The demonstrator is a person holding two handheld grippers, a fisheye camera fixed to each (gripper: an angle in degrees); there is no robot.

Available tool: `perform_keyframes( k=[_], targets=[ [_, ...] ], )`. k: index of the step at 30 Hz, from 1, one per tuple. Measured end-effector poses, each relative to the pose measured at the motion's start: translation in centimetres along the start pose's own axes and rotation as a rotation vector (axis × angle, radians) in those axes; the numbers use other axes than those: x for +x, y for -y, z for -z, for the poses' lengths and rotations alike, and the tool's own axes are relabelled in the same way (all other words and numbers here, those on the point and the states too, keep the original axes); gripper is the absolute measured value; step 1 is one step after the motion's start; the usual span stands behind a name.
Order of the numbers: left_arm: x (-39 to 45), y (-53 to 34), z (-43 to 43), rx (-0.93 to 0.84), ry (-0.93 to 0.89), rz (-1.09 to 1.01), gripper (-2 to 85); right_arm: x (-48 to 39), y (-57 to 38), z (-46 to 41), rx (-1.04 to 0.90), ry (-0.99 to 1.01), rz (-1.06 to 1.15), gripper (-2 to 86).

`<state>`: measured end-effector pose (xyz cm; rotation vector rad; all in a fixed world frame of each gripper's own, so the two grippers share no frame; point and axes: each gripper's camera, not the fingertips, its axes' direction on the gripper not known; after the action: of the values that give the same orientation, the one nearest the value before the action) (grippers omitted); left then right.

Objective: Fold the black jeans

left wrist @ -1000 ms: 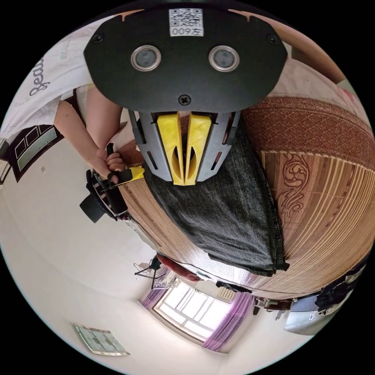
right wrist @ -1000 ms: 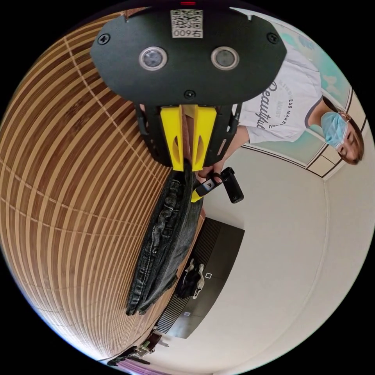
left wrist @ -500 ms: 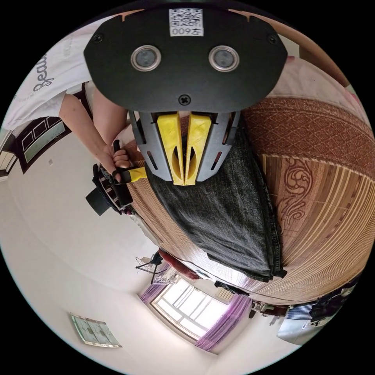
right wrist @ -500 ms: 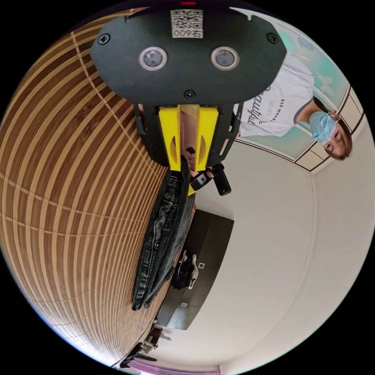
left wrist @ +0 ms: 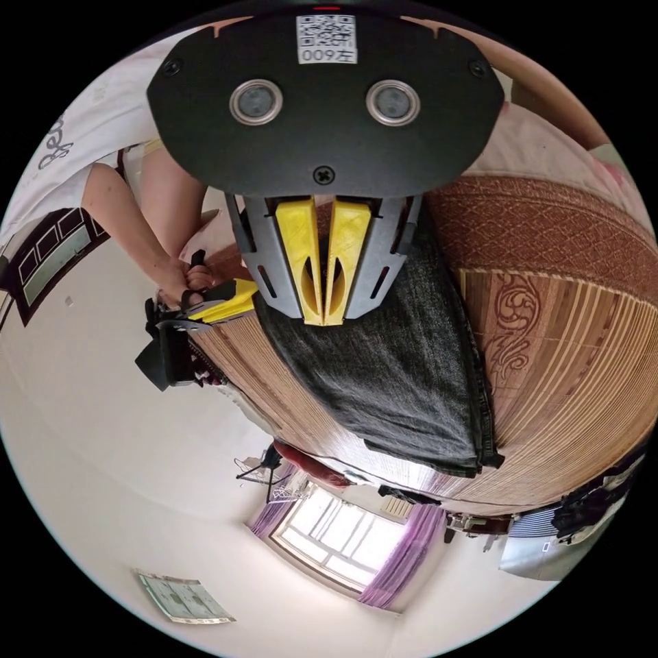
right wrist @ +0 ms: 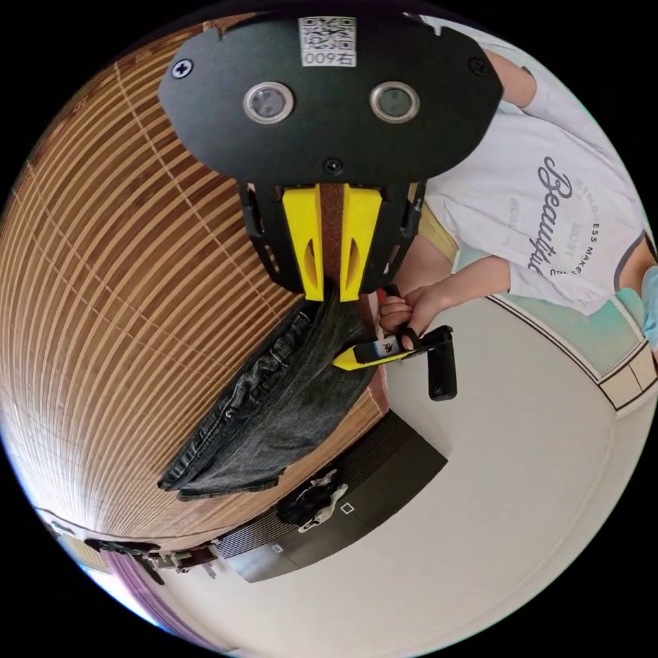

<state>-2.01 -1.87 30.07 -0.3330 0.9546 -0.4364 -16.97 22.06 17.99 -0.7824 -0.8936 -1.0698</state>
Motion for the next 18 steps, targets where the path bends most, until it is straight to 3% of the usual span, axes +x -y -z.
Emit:
perform_keyframes(
  k=[9, 15, 18],
  targets=[
    [-0.1, -3.8, -2.6, 0.026, 0.017, -0.067, 0.1, -1.1, -1.9, -0.5, 0.012, 0.04, -0.05, -0.7],
    [-1.0, -6.2, -3.6, 0.03, -0.011, -0.067, 0.2, -5.9, -4.6, -1.2, 0.113, -0.124, -0.007, -0.6],
    [-1.8, -8.6, -2.6, 0.067, -0.028, -0.02, 0.5, -6.6, -6.8, -2.5, 0.191, -0.017, -0.042, -0.7]
  ],
)
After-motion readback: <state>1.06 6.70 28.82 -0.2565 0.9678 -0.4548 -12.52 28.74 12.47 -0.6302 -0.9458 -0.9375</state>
